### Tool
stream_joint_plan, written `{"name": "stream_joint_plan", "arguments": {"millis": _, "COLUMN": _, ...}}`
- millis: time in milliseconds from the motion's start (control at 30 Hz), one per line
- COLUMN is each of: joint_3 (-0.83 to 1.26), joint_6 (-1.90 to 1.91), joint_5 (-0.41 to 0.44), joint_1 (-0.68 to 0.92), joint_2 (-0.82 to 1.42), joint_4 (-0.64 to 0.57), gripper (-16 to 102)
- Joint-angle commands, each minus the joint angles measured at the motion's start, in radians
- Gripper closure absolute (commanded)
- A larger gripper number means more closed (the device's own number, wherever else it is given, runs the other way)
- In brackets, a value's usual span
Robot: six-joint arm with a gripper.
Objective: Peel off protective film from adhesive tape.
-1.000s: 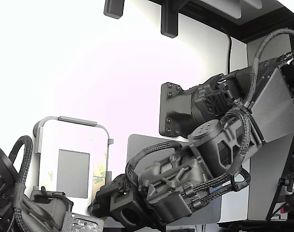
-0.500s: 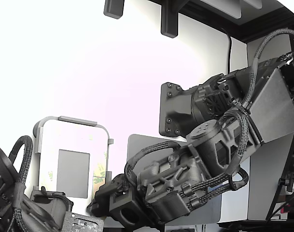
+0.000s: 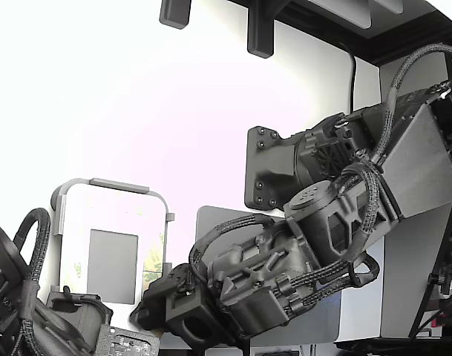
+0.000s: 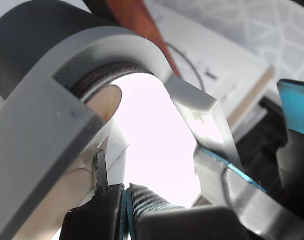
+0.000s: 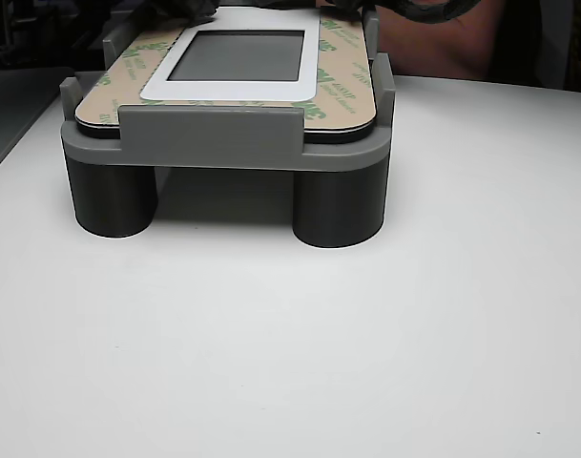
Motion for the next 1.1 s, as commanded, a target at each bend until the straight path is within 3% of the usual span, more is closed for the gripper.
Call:
{"name": "stream_joint_plan", "arguments": {"millis": 0, "joint_3": -0.017, "joint_6": -0.005, "joint_5": 0.000, "joint_1": -0.018, "joint_2": 0.008, "joint_4": -0.002, "gripper": 96}}
{"name": "stream_joint_plan", "arguments": {"millis": 400, "joint_3": -0.018, "joint_6": -0.026, "joint_5": -0.014, "joint_1": -0.049, "joint_2": 0.005, "joint_4": -0.002, "gripper": 96}}
{"name": "stream_joint_plan", "arguments": {"millis": 600, "joint_3": -0.052, "joint_6": -0.023, "joint_5": -0.008, "joint_1": -0.066, "joint_2": 0.038, "joint_4": 0.069, "gripper": 95}}
{"name": "stream_joint_plan", "arguments": {"millis": 667, "joint_3": -0.078, "joint_6": -0.011, "joint_5": 0.005, "joint_1": -0.072, "joint_2": 0.058, "joint_4": 0.132, "gripper": 83}}
{"name": "stream_joint_plan", "arguments": {"millis": 700, "joint_3": -0.094, "joint_6": -0.003, "joint_5": 0.015, "joint_1": -0.075, "joint_2": 0.071, "joint_4": 0.173, "gripper": 54}}
{"name": "stream_joint_plan", "arguments": {"millis": 733, "joint_3": -0.101, "joint_6": 0.009, "joint_5": 0.025, "joint_1": -0.080, "joint_2": 0.089, "joint_4": 0.209, "gripper": -11}}
{"name": "stream_joint_plan", "arguments": {"millis": 767, "joint_3": -0.101, "joint_6": 0.025, "joint_5": 0.029, "joint_1": -0.084, "joint_2": 0.118, "joint_4": 0.239, "gripper": 7}}
{"name": "stream_joint_plan", "arguments": {"millis": 800, "joint_3": -0.097, "joint_6": 0.038, "joint_5": 0.038, "joint_1": -0.089, "joint_2": 0.150, "joint_4": 0.276, "gripper": 8}}
{"name": "stream_joint_plan", "arguments": {"millis": 833, "joint_3": -0.089, "joint_6": 0.052, "joint_5": 0.051, "joint_1": -0.092, "joint_2": 0.187, "joint_4": 0.310, "gripper": -8}}
{"name": "stream_joint_plan", "arguments": {"millis": 867, "joint_3": -0.083, "joint_6": 0.067, "joint_5": 0.064, "joint_1": -0.095, "joint_2": 0.222, "joint_4": 0.344, "gripper": -11}}
{"name": "stream_joint_plan", "arguments": {"millis": 900, "joint_3": -0.075, "joint_6": 0.080, "joint_5": 0.075, "joint_1": -0.098, "joint_2": 0.262, "joint_4": 0.377, "gripper": -7}}
{"name": "stream_joint_plan", "arguments": {"millis": 1067, "joint_3": -0.107, "joint_6": 0.127, "joint_5": 0.109, "joint_1": -0.141, "joint_2": 0.359, "joint_4": 0.549, "gripper": -10}}
